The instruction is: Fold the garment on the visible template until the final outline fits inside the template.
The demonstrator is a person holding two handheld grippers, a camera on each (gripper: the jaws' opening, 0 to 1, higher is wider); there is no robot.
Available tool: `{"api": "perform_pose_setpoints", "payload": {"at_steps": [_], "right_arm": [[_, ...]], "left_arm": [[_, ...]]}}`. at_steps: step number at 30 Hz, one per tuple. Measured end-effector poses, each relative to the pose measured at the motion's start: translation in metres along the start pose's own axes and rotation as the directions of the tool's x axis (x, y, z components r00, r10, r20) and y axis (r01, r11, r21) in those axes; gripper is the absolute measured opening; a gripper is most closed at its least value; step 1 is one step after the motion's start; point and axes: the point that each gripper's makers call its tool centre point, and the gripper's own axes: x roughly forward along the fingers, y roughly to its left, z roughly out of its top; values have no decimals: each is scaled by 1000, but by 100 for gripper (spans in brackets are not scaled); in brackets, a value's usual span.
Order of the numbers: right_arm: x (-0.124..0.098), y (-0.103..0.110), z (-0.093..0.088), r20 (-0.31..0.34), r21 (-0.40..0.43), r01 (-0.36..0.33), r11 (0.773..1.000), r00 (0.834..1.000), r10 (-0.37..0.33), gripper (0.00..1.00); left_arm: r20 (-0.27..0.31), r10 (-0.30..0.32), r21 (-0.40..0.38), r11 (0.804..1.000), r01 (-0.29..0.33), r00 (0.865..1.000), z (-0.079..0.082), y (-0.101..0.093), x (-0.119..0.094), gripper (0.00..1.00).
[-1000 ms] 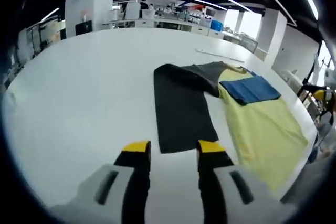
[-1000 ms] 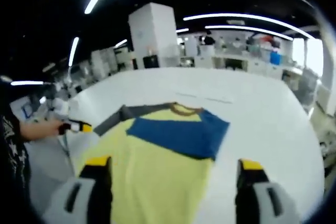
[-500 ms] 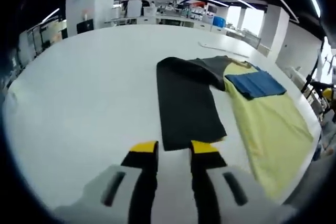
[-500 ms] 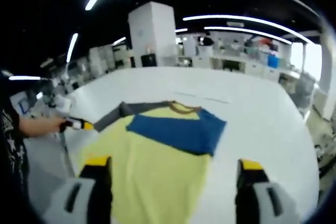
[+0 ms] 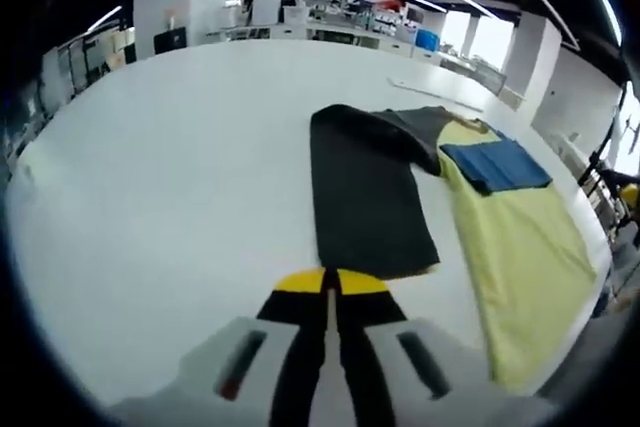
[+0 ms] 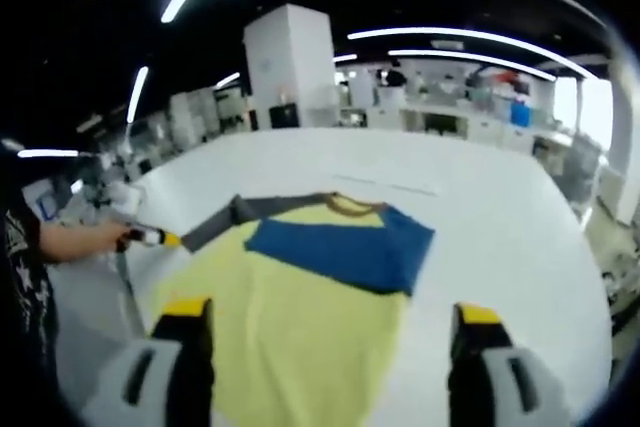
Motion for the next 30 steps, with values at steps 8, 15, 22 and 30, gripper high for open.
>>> {"api": "perform_pose_setpoints", "payload": {"at_steps": [8,15,22,30], "right_arm": [[-2,3,1,-1,-7,-2,1000,1000,2,99],[-1,7,0,-5,-17,-15,1000,1000,15,99],[-3,12,6,1,-36,-29,999,1000,29,99],[-8,12,10,6,-51,-33,998,999,33,99]], "left_arm": [[37,-28,10,1000,28,999,14,1,-9,0],[87,-23,69,997,17,996,37,10,-20,0],[74,3,92,996,-10,997,47,31,-27,0],[57,47,118,992,-53,997,52,47,-33,0]]}}
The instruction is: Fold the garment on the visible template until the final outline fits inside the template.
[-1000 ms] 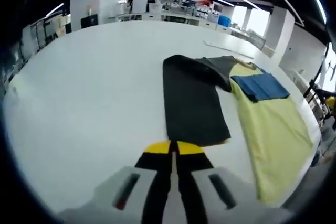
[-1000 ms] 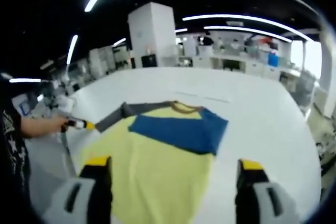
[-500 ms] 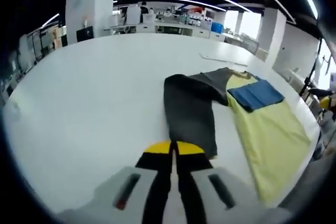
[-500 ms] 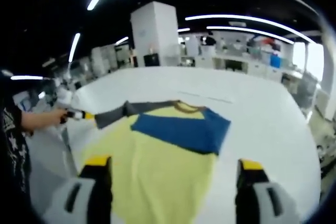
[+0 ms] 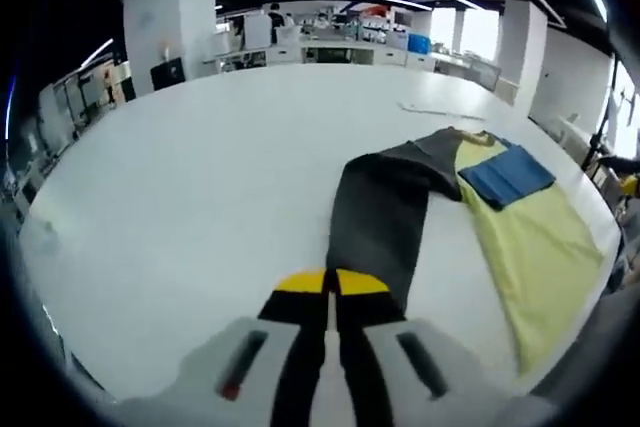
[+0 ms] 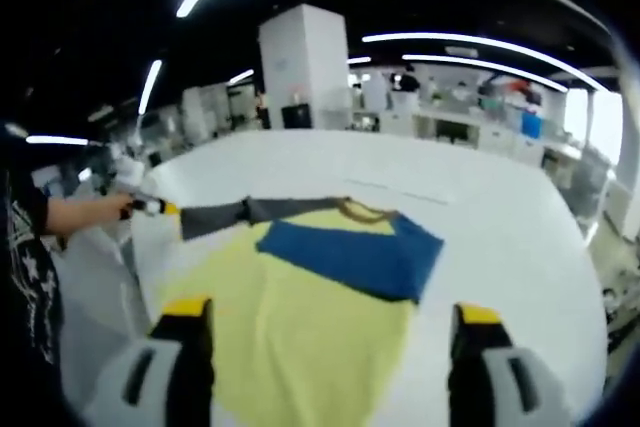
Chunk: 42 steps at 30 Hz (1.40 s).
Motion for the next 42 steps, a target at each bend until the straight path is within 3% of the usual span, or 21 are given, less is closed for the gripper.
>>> {"api": "perform_pose_setpoints", "payload": {"at_steps": [5,14,23,34,40,42], "right_arm": [[-2,0,-1,-10,-1,0,1000,1000,0,99],[-6,-7,2,-10,-2,19,1000,1000,-19,99],[-8,-9,2,-28,-18,31,999,999,-31,99],[-11,-11,6,-44,-31,46,998,998,-47,99],[-14,-14,5,-60,-35,57,998,996,-59,99],[-14,-15,5,-62,-37,62,997,996,-64,99]], "left_arm": [[-23,53,-8,999,-53,998,-2,27,6,0],[-48,92,-5,996,-92,995,6,61,28,0],[-97,111,80,991,-104,989,8,80,42,0],[-133,136,203,973,-107,982,26,104,61,0],[-148,156,323,941,-101,977,36,115,74,0],[-151,153,305,947,-101,977,36,117,77,0]]}}
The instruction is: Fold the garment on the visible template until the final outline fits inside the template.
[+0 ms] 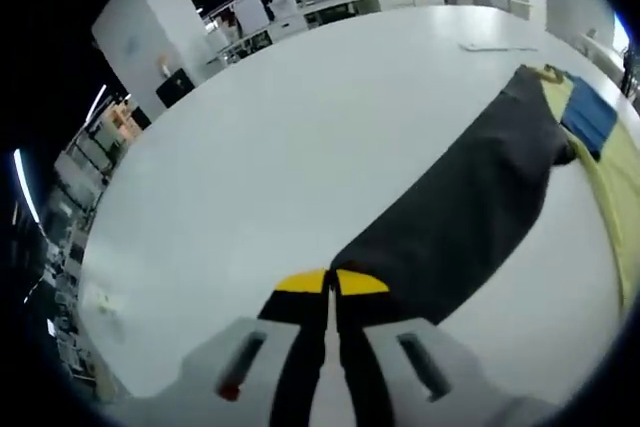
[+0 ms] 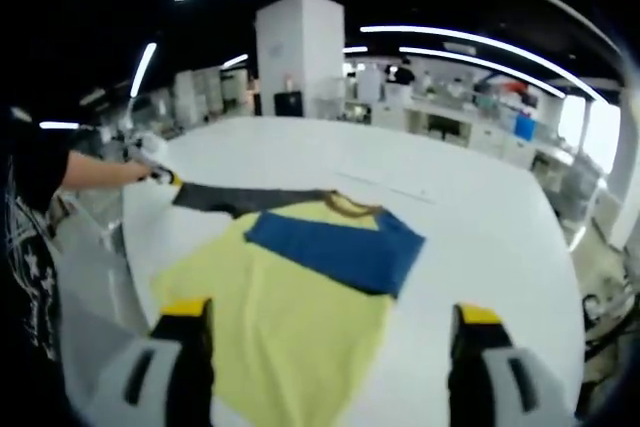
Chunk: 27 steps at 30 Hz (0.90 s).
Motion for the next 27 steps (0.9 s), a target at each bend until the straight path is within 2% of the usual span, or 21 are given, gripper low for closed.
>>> {"api": "perform_pose_setpoints", "payload": {"at_steps": [6,16,20,24,27], "right_arm": [[1,-1,1,-4,2,8,1000,1000,-8,99],[2,-1,0,-18,2,9,1000,1000,-9,99],[2,0,3,-11,-4,6,1000,1000,-6,99],[2,1,4,-7,-8,1,1000,1000,-1,99],[1,2,4,-8,-9,-1,1000,1000,1,99]], "left_arm": [[-15,16,13,1000,-15,1000,-6,5,3,0],[-17,-2,38,999,2,1000,-5,5,14,0],[-8,0,25,1000,0,1000,-4,7,13,0],[11,22,-24,999,-22,1000,-5,13,8,2],[39,20,-127,992,-15,999,-5,18,7,12]]}}
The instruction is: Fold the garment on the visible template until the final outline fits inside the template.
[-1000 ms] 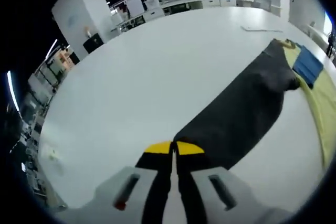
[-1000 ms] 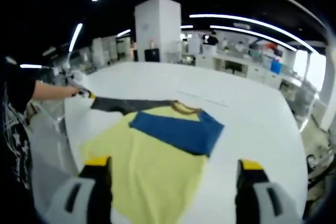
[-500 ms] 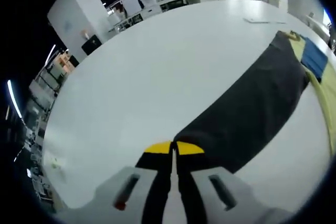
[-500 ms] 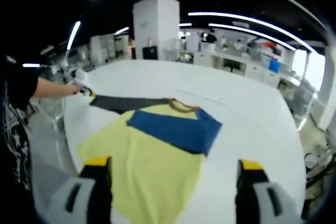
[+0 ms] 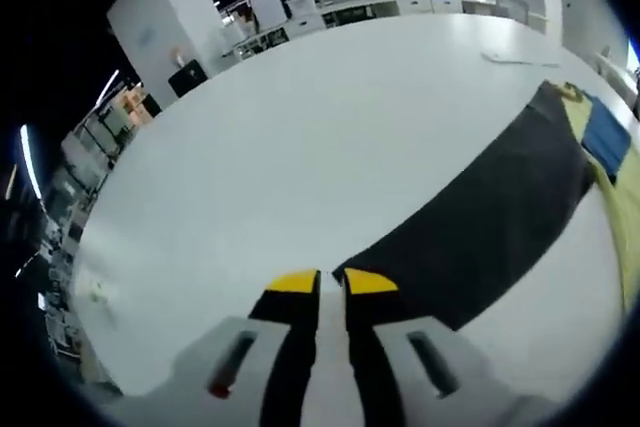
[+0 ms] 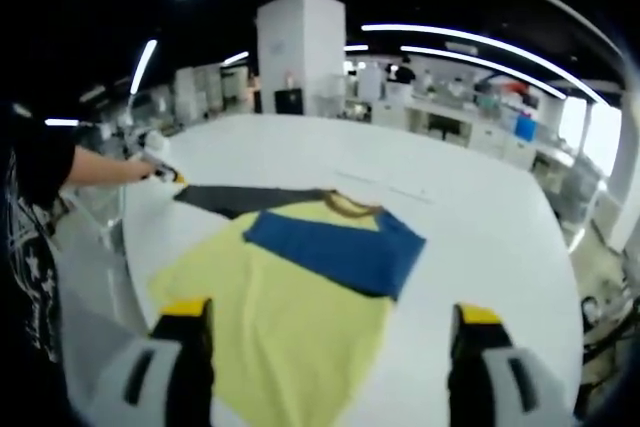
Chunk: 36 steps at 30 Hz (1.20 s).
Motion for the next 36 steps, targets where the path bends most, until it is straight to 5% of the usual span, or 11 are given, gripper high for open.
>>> {"api": "perform_pose_setpoints", "payload": {"at_steps": [4,11,27,36], "right_arm": [[1,2,-1,3,5,-3,1000,1000,3,99],[3,7,-2,6,4,-21,1000,1000,21,99],[-2,7,-2,23,-1,-13,1000,1000,13,99],[-2,7,-2,21,5,-6,1000,1000,6,99]], "left_arm": [[28,3,-89,996,0,1000,-3,9,-4,24],[105,-69,-272,957,96,992,-1,-13,-14,35],[26,-45,-257,965,50,999,-34,-16,-6,23],[9,-58,-296,954,58,998,-36,-24,-5,21]]}}
